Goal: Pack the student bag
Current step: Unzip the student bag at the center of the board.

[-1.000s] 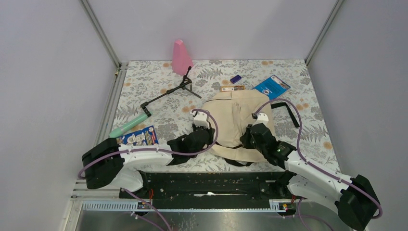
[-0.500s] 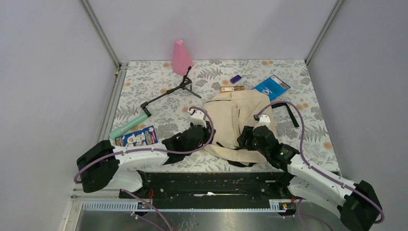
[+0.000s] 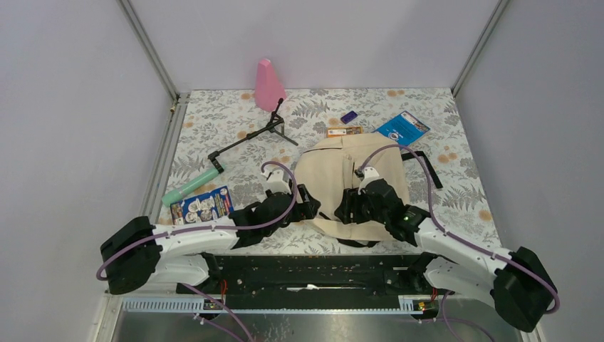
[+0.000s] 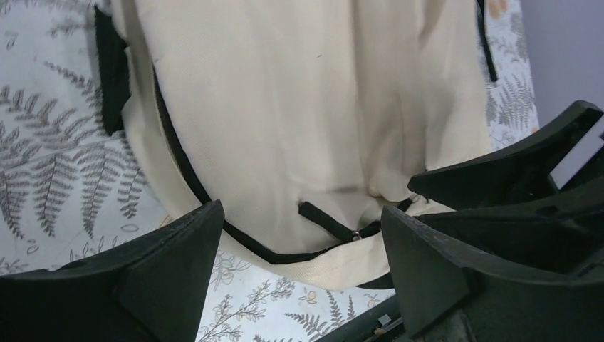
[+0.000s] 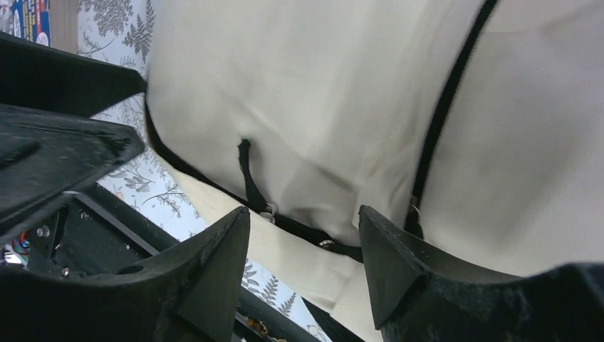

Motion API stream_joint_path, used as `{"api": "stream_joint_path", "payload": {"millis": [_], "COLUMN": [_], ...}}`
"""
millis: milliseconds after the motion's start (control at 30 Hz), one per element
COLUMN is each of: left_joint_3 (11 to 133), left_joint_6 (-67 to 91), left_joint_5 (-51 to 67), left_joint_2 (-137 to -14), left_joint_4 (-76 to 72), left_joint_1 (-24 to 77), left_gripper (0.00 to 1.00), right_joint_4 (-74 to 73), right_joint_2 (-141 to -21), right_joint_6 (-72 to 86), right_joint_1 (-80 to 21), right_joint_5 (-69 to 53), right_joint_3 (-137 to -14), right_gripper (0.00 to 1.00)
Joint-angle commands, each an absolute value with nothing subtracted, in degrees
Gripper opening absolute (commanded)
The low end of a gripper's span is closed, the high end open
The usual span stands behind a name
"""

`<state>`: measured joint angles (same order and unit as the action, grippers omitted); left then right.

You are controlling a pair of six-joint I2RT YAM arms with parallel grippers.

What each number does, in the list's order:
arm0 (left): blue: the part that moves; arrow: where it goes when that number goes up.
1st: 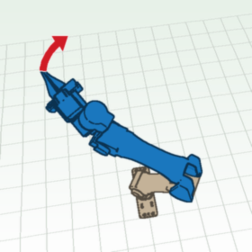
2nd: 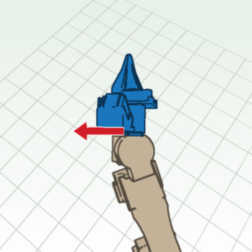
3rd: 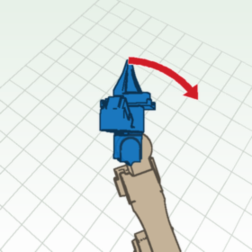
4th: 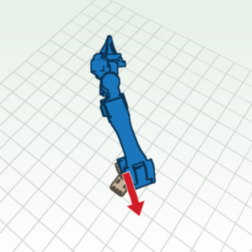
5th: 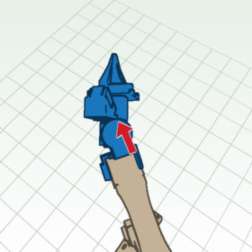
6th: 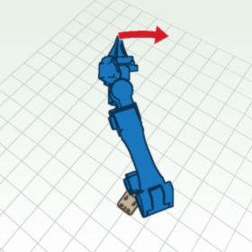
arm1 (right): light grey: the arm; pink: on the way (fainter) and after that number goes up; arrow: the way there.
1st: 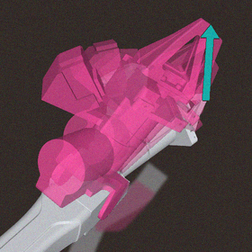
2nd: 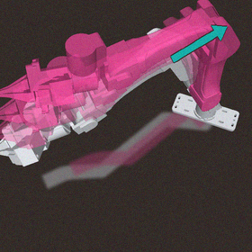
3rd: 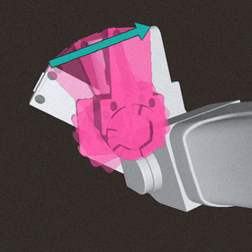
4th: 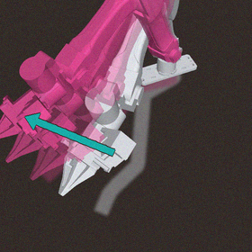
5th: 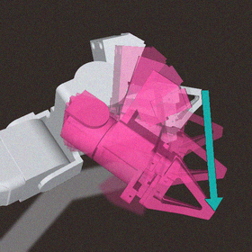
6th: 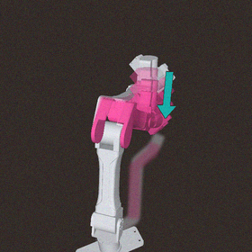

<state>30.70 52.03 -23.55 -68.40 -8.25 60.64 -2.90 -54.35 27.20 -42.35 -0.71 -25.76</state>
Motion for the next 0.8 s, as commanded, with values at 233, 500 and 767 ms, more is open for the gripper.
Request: {"api": "stream_joint_path", "payload": {"millis": [233, 500, 767], "left_joint_3": [27.7, 25.2, 23.3], "left_joint_6": [61.8, 61.6, 60.4], "left_joint_5": [-15.2, -15.6, -16.4], "left_joint_2": [-76.8, -76.9, -74.6], "left_joint_4": [-14.7, -14.6, -15.3], "left_joint_1": [57.5, 57.5, 57.6], "left_gripper": [0.73, 0.5, 0.48], "right_joint_4": [7.9, 4.7, -5.8], "right_joint_2": [-69.5, -77.4, -76.7], "right_joint_6": [30.8, 30.7, 35.3], "right_joint_1": [-44.0, -45.9, -49.1], "right_joint_5": [-10.6, -14.7, -7.2], "right_joint_3": [-31.6, -36.2, -36.8], "right_gripper": [0.59, 0.5, 0.48]}}
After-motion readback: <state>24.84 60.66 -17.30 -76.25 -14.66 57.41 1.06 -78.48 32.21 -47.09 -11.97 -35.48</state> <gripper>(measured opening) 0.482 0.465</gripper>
